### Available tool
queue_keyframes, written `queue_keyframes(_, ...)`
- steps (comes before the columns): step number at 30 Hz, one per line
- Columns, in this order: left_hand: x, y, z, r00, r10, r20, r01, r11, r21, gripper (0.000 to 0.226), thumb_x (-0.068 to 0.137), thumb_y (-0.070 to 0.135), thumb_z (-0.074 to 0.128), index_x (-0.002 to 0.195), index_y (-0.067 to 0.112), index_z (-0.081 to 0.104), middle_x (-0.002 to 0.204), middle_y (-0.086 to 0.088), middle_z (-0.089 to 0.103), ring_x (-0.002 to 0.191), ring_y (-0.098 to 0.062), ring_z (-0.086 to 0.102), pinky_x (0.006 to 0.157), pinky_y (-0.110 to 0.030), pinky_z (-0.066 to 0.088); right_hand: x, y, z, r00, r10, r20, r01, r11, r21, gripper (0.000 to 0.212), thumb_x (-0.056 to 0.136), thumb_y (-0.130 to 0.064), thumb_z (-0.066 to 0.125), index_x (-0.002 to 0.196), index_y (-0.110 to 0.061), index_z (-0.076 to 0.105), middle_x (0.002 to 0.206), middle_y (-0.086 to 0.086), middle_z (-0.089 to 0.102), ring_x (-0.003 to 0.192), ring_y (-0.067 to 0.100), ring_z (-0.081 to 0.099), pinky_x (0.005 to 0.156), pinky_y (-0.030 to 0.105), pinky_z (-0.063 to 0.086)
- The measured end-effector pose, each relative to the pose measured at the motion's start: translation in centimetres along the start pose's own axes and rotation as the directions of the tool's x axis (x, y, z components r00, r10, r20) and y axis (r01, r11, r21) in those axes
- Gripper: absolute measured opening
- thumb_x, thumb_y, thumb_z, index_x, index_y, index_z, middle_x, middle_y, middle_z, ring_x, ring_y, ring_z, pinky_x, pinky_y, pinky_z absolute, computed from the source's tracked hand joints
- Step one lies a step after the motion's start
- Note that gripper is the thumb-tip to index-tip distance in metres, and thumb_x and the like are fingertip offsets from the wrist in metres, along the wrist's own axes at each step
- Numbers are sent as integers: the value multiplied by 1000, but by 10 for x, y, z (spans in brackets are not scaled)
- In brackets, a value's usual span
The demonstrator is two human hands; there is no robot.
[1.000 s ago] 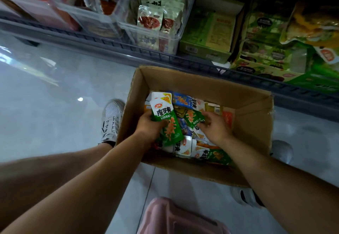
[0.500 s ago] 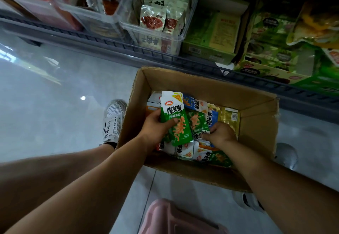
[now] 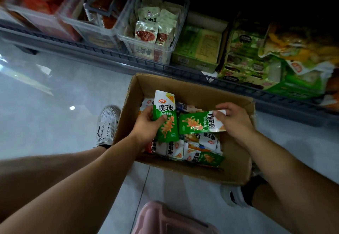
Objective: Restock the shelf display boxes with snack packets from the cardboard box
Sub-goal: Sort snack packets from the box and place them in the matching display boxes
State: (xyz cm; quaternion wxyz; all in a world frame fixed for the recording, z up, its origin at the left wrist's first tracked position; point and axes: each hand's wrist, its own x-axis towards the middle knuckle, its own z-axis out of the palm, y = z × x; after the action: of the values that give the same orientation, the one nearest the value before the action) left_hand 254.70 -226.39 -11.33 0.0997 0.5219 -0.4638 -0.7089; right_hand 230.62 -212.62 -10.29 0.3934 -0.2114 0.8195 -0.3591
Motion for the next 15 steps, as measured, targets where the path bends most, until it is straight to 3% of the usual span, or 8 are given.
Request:
queue_keyframes(4,-10,10,2,1000,14,3,-14,1000,3,35,102,17,62,134,30,53,118,2,70,102,-17,72,77,-31,61,-10,-20,-18,986,1,164,5,999,-37,15,89,-28,75,102,-31,70,103,-4,72,89,10,70,77,25,53)
queue_keyframes(7,-21,12,12,994,-34,105,33,999,6,23,101,18,64,118,32,61,121,-5,73,104,-24,74,92,-45,60,-19,-28,-8,969,6,248,-28,996,86,23,85,-24,79,106,-22,69,98,3,77,86,16,74,76,30,56)
queue_keyframes(11,-32,12,26,975,-89,204,95,995,-23,26,100,21,66,125,27,63,120,-8,75,106,-29,74,97,-49,58,-28,-41,15,982,1,187,-35,983,179,13,84,-17,79,91,-11,70,84,7,77,72,18,71,74,36,56)
queue_keyframes(15,-39,16,33,946,-100,310,118,992,-39,42,92,19,75,131,21,59,119,-7,76,107,-28,74,98,-50,57,-29,-47,26,996,-20,83,7,989,150,18,79,-24,85,88,-15,72,89,6,77,77,21,73,69,36,58)
